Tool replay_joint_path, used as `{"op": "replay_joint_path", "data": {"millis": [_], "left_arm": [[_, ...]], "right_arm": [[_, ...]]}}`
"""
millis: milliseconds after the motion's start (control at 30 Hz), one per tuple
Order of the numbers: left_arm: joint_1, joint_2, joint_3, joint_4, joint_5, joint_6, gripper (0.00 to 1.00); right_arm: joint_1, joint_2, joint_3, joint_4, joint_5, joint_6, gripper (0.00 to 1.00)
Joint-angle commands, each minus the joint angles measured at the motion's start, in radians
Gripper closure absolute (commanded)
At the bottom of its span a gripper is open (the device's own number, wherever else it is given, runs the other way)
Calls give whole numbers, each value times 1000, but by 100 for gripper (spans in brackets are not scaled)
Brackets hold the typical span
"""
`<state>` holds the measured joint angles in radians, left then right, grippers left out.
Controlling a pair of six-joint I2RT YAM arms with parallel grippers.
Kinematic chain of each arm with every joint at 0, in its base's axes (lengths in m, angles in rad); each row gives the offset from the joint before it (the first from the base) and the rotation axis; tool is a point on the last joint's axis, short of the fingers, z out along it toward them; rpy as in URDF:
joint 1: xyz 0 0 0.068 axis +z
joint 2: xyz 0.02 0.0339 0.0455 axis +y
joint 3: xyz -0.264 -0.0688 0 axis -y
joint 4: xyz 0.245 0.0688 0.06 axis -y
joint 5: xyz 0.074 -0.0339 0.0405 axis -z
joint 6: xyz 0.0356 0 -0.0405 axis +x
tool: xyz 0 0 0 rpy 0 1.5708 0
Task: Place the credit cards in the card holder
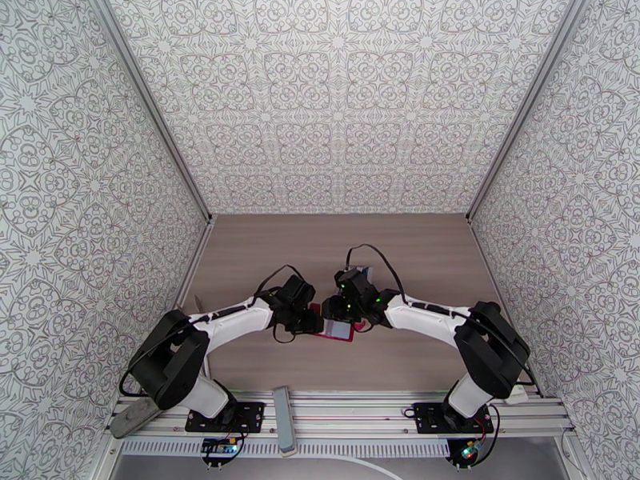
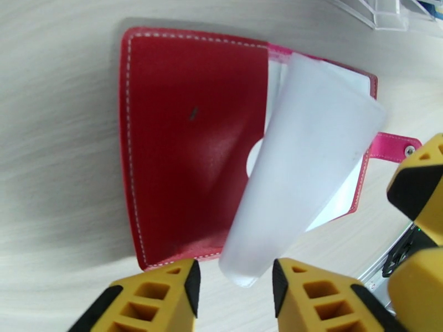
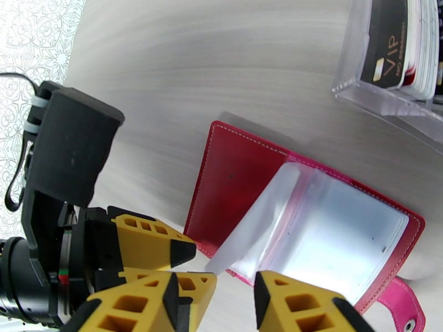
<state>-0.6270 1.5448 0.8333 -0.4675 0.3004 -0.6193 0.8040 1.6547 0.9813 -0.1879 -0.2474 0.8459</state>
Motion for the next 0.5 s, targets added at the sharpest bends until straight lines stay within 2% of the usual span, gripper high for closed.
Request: {"op": "replay_joint_path", "data": {"millis": [0,467], "left_arm": [[9,-31,45,-30,-20,30,57],[33,-22,96,-115,-151,103,56]], "right_arm": [[0,-20,-15,9,-16,0,58],[-6,-9,-23,28,-27,5,58]]}}
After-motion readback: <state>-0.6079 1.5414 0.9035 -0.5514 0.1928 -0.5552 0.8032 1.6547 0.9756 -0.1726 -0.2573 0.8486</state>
